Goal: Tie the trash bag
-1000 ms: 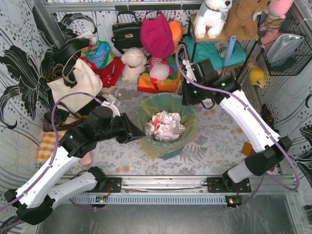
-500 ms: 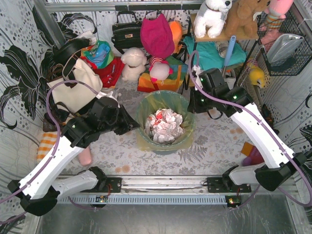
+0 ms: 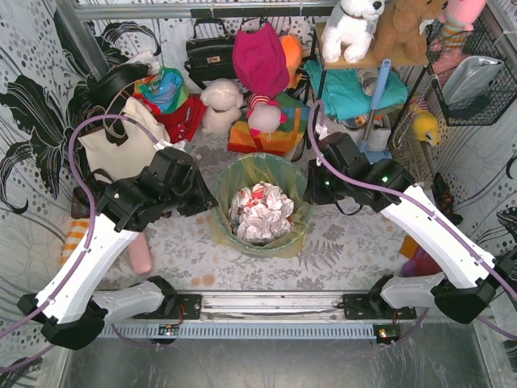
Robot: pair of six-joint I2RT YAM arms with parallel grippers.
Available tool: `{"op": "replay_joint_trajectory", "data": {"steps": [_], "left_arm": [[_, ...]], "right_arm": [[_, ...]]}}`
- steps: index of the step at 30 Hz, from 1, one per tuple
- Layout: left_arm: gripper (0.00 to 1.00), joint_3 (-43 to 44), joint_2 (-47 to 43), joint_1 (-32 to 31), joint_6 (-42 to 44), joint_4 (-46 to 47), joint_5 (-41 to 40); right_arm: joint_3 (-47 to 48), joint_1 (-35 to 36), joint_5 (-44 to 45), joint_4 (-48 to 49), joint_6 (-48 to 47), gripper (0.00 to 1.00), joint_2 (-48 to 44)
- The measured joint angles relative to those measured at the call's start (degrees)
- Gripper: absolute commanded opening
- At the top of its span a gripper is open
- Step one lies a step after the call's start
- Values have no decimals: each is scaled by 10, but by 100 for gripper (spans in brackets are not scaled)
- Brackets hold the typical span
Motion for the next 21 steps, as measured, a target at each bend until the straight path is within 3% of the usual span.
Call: {"op": "replay_joint_trajectory", "data": {"steps": [11,21], "left_arm": [[41,-34,-14,15,15,16,28],[48,-34,-24,15,9,31,41]], "right_arm": [[-29,22,2,34,22,31,-4],[-15,22,14,56,18,49,35]]}}
